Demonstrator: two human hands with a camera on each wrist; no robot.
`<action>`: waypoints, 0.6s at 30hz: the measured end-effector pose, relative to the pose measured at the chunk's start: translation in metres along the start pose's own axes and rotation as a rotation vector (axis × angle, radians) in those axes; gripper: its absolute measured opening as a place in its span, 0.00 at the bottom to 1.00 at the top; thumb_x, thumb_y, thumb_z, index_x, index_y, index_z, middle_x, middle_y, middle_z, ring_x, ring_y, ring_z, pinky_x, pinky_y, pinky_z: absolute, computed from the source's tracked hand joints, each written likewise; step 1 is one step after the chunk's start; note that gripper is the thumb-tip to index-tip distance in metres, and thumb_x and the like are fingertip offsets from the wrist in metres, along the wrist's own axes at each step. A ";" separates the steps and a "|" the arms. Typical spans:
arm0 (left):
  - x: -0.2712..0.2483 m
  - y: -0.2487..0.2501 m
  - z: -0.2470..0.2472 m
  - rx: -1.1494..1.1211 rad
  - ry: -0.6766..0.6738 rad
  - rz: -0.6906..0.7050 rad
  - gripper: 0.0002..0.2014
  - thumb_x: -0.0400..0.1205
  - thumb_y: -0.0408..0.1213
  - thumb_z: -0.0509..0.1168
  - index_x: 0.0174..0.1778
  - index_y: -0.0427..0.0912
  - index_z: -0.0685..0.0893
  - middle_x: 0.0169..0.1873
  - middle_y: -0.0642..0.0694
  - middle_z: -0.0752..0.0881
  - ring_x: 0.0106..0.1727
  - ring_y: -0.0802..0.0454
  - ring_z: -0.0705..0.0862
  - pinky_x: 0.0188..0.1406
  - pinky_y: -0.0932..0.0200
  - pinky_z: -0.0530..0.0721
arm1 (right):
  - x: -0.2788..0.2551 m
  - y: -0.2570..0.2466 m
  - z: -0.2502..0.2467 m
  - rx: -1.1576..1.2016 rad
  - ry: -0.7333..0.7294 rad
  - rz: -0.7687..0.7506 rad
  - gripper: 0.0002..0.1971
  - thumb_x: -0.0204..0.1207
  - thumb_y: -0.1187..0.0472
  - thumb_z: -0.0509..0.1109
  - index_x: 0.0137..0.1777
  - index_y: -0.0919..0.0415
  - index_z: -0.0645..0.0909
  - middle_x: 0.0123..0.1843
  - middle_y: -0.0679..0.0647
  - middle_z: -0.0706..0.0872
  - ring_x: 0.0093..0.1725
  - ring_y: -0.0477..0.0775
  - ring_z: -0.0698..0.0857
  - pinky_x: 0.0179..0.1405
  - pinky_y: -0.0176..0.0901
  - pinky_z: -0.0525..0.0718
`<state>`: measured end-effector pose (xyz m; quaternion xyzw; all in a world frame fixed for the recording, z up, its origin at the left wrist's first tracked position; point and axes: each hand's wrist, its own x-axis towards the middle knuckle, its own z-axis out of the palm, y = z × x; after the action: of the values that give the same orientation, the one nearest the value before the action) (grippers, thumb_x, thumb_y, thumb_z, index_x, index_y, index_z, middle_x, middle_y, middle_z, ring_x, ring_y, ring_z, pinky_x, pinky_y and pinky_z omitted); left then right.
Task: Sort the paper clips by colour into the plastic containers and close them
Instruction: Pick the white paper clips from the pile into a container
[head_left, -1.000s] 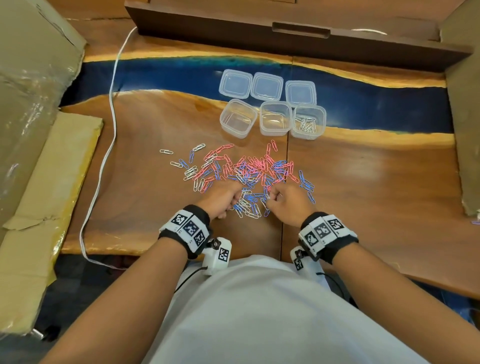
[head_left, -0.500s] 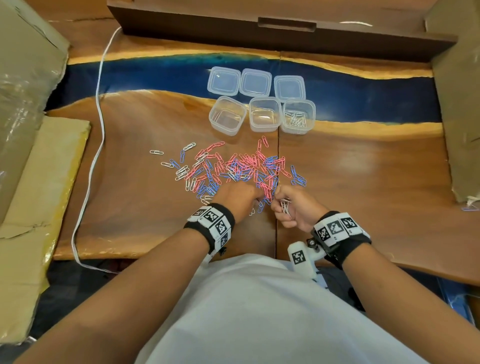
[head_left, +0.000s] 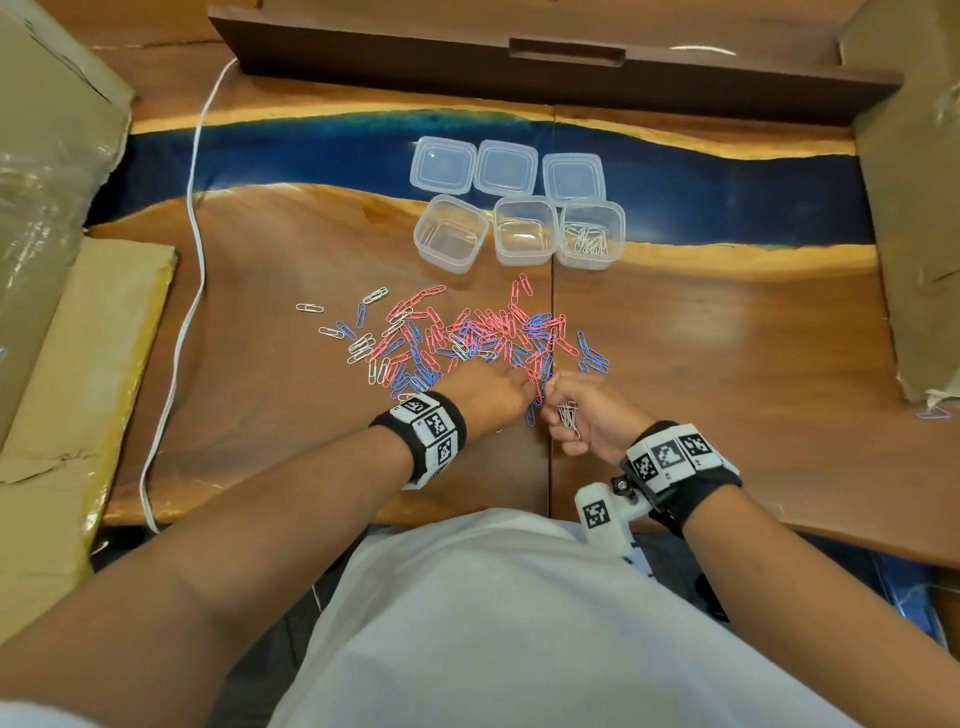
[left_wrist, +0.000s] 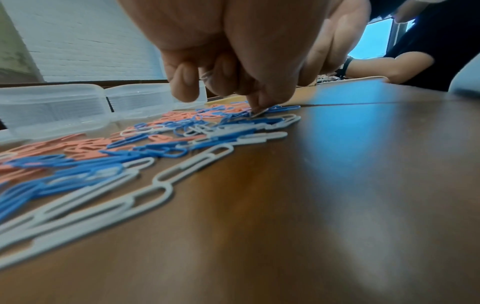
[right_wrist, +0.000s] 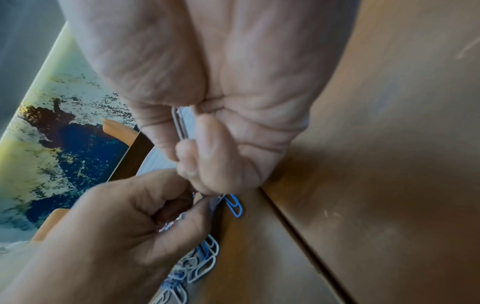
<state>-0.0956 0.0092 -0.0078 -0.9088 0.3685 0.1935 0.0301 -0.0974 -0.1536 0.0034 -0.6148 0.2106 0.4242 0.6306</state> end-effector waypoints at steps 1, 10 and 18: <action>0.000 -0.001 -0.004 -0.039 0.003 -0.020 0.13 0.86 0.35 0.53 0.62 0.36 0.76 0.58 0.41 0.80 0.59 0.40 0.80 0.44 0.48 0.78 | 0.001 0.000 0.000 -0.012 0.004 -0.007 0.09 0.71 0.72 0.56 0.36 0.58 0.71 0.27 0.57 0.71 0.20 0.50 0.65 0.18 0.31 0.59; -0.038 -0.018 0.018 -1.215 0.399 -0.593 0.12 0.86 0.34 0.53 0.37 0.38 0.72 0.30 0.44 0.71 0.33 0.49 0.69 0.36 0.53 0.69 | 0.005 0.001 0.020 -0.739 0.081 -0.188 0.03 0.70 0.65 0.74 0.36 0.60 0.84 0.22 0.45 0.77 0.19 0.41 0.73 0.21 0.33 0.72; -0.060 -0.023 0.030 -1.761 0.275 -0.695 0.09 0.83 0.33 0.65 0.36 0.39 0.79 0.26 0.45 0.79 0.20 0.57 0.69 0.15 0.66 0.65 | 0.017 0.011 0.042 -1.156 0.203 -0.369 0.07 0.70 0.59 0.77 0.41 0.63 0.85 0.41 0.55 0.88 0.37 0.51 0.79 0.35 0.40 0.72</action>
<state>-0.1295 0.0713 -0.0150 -0.6785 -0.1995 0.2731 -0.6521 -0.1075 -0.1096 -0.0100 -0.9209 -0.1044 0.2930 0.2350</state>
